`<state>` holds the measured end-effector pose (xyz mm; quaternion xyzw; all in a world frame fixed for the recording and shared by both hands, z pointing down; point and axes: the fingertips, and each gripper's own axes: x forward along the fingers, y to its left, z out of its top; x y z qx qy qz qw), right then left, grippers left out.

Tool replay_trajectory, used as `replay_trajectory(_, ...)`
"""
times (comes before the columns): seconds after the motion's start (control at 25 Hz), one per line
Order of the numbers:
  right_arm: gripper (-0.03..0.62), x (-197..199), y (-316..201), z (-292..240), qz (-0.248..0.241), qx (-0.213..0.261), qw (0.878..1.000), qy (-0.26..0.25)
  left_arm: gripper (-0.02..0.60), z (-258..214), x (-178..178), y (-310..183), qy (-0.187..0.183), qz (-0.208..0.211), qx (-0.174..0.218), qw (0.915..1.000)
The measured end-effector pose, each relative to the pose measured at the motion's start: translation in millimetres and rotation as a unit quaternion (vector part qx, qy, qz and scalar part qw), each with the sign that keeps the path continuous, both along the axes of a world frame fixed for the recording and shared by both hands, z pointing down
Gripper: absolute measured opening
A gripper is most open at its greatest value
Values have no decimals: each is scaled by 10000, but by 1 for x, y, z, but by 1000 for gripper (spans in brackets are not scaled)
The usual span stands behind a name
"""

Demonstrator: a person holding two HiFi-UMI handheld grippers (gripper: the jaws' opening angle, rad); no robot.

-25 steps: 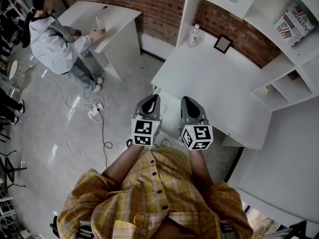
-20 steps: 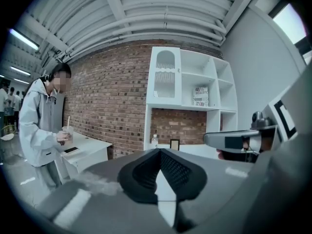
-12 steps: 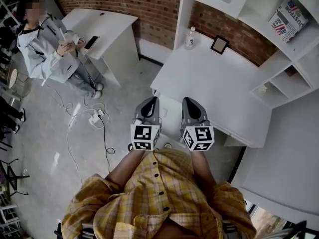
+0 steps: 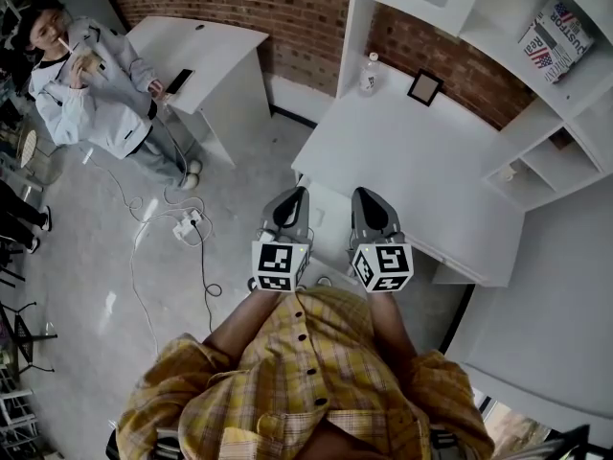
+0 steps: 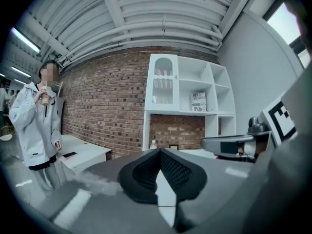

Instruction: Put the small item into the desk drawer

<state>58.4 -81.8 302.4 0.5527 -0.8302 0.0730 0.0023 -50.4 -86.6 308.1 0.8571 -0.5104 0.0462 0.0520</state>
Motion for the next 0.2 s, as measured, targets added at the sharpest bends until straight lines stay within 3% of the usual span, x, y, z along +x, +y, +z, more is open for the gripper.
replay_trajectory(0.2,-2,3,-5,2,-23,18,10000,27,-2,1,4,-5,12,13,29,10000)
